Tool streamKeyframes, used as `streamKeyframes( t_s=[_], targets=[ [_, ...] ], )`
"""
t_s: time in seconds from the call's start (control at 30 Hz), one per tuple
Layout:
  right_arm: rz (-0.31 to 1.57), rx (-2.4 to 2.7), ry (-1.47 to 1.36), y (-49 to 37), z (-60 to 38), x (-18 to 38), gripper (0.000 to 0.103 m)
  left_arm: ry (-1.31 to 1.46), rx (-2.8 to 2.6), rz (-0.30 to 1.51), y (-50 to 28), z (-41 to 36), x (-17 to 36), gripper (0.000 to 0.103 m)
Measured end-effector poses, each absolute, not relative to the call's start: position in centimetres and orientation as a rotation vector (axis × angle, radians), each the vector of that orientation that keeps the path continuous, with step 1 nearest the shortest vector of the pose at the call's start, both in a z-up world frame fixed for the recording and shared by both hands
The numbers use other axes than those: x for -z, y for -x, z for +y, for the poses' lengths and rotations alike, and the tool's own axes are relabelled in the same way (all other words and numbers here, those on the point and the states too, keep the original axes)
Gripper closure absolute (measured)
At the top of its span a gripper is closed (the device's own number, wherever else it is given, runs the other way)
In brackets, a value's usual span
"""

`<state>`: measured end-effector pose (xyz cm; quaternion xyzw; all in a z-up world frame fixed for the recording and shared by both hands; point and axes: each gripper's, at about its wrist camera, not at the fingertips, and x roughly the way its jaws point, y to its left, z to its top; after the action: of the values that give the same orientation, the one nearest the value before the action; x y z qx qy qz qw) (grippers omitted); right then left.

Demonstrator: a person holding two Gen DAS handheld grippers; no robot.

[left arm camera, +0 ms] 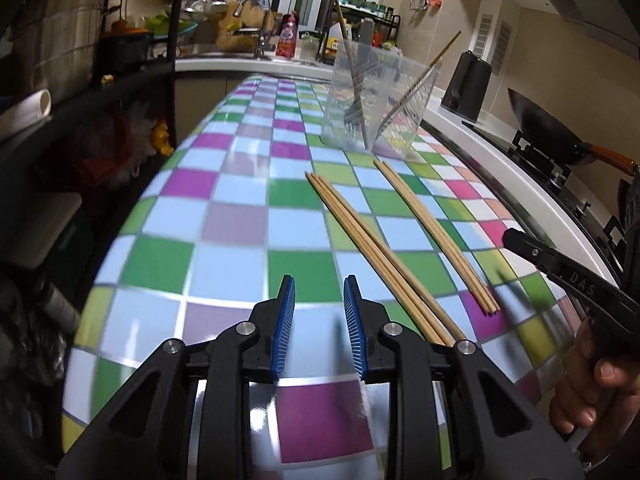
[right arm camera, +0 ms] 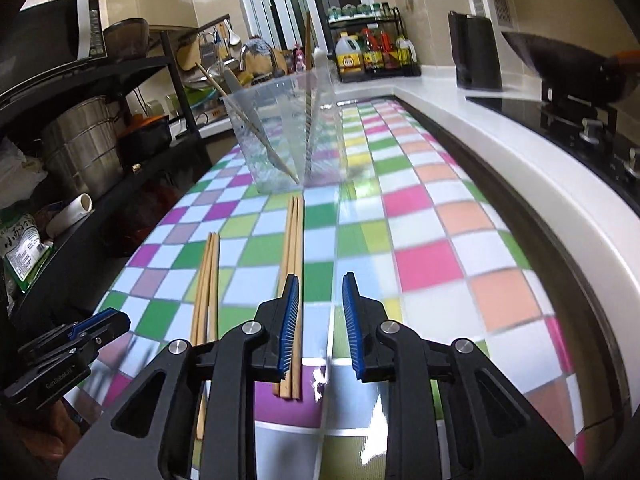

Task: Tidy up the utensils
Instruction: 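Lower the left tool onto a bamboo chopstick and close while the right tool grasps another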

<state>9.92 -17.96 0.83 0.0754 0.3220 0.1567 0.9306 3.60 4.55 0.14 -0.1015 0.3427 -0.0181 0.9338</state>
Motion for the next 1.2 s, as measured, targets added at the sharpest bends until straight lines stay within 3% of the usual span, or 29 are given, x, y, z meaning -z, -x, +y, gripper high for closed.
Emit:
streamKeyframes(
  t_s=[0.67, 1.2],
  targets=[
    [0.777, -0.378, -0.106, -10.4, -15.8, 2.1, 0.08, 0.156, 0.121, 0.801, -6.2, -0.9, 0.9, 0.077],
    [0.778, -0.369, -0.15, -10.7, -16.9, 2.1, 0.08, 0.125, 0.046, 0.78, -5.8, 1.1, 0.8, 0.077]
  ],
)
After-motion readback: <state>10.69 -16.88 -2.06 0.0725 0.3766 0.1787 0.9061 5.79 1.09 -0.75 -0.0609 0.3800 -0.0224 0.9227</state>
